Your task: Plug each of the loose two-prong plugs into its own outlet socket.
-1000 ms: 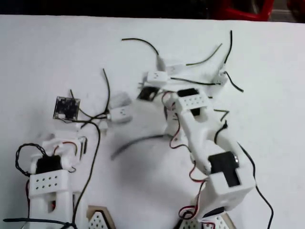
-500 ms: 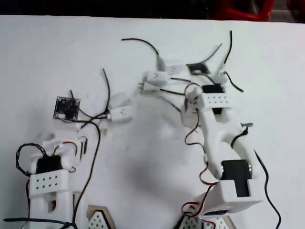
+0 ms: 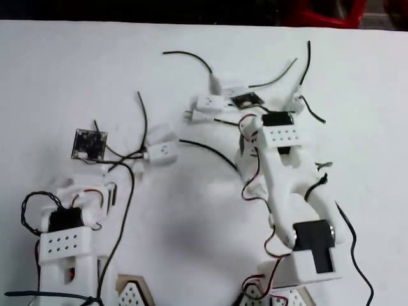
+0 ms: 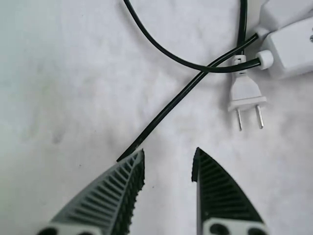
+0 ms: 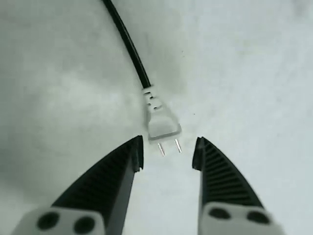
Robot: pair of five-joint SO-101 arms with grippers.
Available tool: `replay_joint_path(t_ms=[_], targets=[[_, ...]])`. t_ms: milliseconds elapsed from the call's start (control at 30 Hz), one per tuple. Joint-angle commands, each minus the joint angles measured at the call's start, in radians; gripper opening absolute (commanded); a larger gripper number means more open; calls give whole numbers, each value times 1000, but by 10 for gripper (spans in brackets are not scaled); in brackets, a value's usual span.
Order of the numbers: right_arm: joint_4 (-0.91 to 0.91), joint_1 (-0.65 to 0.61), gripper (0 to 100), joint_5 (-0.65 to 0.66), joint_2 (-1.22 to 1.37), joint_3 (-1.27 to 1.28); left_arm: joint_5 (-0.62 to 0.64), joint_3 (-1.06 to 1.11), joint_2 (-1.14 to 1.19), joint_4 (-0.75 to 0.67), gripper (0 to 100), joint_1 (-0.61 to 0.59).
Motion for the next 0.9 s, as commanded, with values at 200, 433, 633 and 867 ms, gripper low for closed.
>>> replay_joint_path(t_ms=[200, 433, 633, 867], targets=[[35, -16, 133, 285, -50, -34, -6, -3, -19, -17, 170, -5], [33, -41, 132, 374, 111, -34, -6, -3, -19, -17, 170, -5], [19, -41, 131, 385, 139, -34, -6, -3, -19, -17, 170, -5], [4, -42, 131, 387, 165, -23, -6, -3, -19, -17, 170, -5]])
